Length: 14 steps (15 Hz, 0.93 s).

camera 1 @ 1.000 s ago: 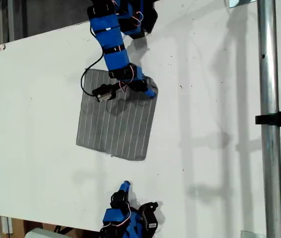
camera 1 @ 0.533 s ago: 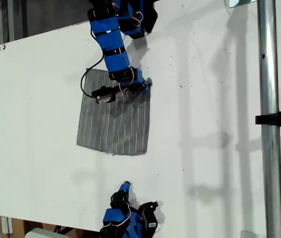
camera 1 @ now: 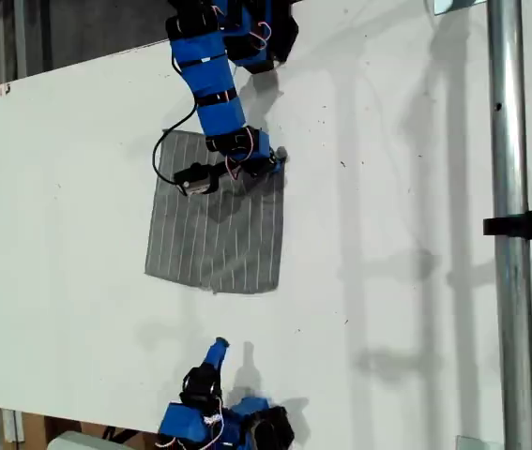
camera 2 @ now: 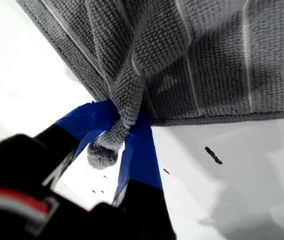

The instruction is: Grasp corners of a towel and fold twice.

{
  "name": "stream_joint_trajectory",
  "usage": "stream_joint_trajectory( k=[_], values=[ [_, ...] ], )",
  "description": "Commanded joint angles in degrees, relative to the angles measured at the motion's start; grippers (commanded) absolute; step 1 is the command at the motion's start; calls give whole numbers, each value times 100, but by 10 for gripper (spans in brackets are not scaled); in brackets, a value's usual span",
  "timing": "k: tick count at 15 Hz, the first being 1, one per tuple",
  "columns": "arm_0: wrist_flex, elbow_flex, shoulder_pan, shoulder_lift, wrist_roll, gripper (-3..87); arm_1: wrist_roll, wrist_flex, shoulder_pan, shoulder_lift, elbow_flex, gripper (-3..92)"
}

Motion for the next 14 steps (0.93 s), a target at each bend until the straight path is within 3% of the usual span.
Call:
stream_joint_trajectory(
  k=[1, 2, 4, 5, 8, 11, 14],
  values=[
    [1195, -3173, 53, -3050, 1213, -32, -26, -62, 62, 35, -123, -2],
    [1652, -4113, 88, -4061, 1837, -32, -26, -62, 53, 35, -114, -2],
    [1978, -5194, 70, -5326, 2716, 11, -26, -62, 26, 35, -114, -2],
    [1995, -5370, 44, -5607, 2936, 207, -18, -62, 0, 35, -105, -2],
    [2030, -5599, 44, -6021, 3393, 467, -9, -79, -9, 35, -97, -2],
    [1846, -5203, 44, -6179, 3595, 430, 9, -88, -26, 53, -79, -2],
    [1151, -4588, 44, -6750, 3419, 415, 18, -97, -35, 53, -79, -2]
  ],
)
